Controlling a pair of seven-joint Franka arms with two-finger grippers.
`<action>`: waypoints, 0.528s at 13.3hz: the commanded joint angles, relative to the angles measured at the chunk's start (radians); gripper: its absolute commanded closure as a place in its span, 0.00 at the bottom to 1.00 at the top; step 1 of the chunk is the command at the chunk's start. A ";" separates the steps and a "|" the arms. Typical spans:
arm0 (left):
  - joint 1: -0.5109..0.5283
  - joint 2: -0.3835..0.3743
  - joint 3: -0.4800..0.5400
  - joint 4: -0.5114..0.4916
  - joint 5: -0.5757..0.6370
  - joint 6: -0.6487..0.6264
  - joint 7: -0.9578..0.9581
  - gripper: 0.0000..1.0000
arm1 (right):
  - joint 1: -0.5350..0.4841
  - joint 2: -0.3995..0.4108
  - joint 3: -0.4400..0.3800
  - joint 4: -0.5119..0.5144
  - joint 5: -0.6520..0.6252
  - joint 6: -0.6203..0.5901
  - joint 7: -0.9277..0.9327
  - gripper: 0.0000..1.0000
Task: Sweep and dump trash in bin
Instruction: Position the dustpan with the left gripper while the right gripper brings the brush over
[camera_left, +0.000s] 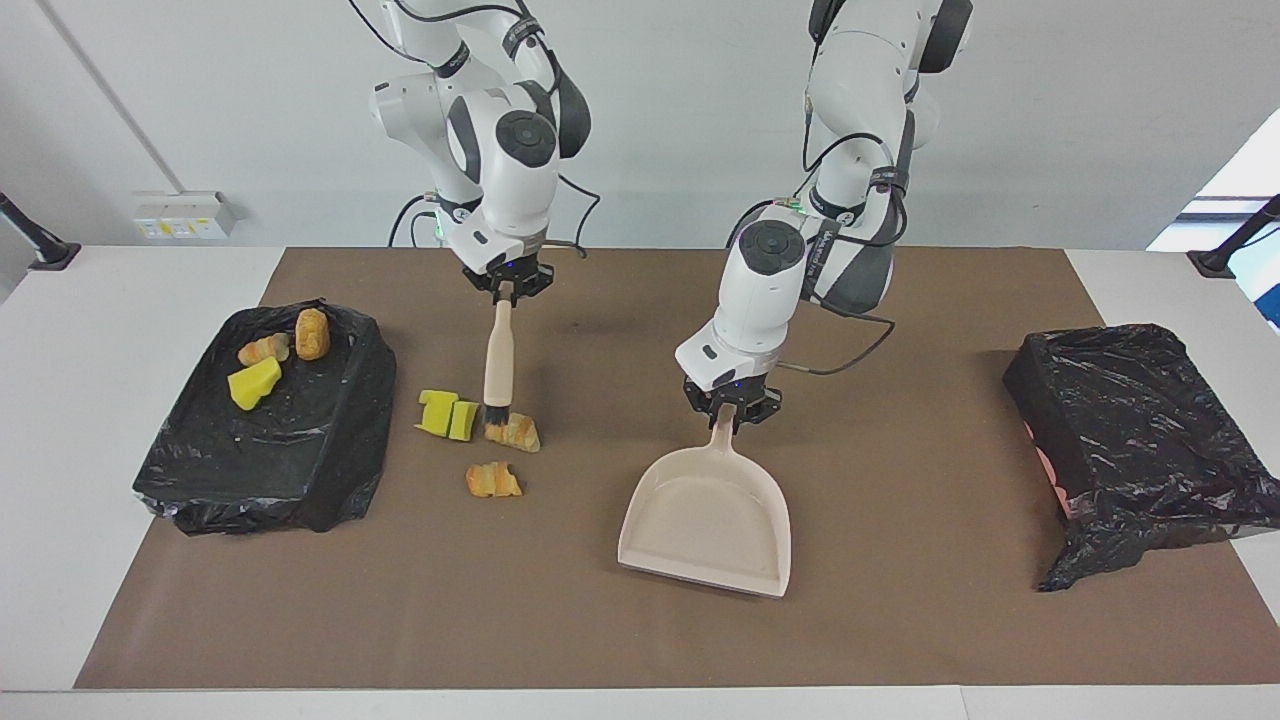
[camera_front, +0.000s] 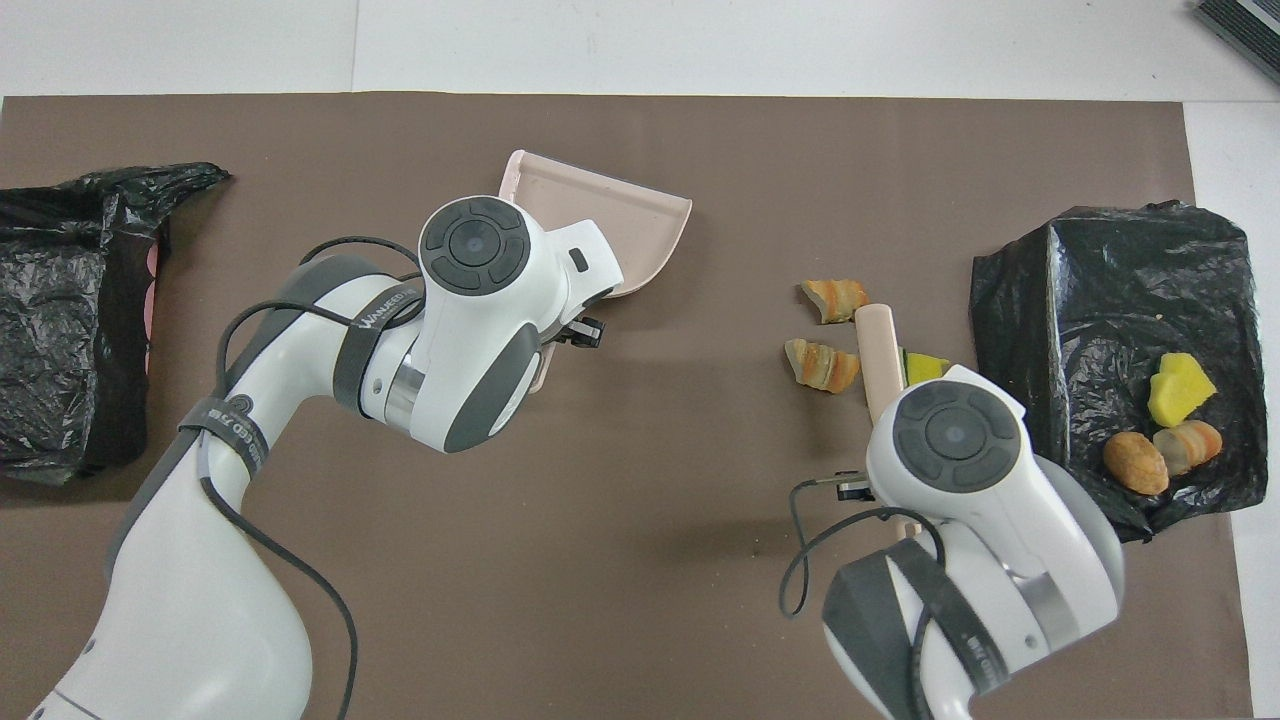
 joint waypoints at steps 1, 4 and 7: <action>0.005 -0.032 0.002 -0.009 0.016 -0.044 0.241 1.00 | -0.115 0.045 0.018 0.017 -0.122 0.025 -0.094 1.00; 0.005 -0.043 0.002 -0.023 0.017 -0.081 0.399 1.00 | -0.161 0.103 0.016 0.013 -0.141 0.064 -0.095 1.00; 0.000 -0.061 0.002 -0.049 0.018 -0.089 0.563 1.00 | -0.169 0.157 0.021 0.015 -0.138 0.084 -0.083 1.00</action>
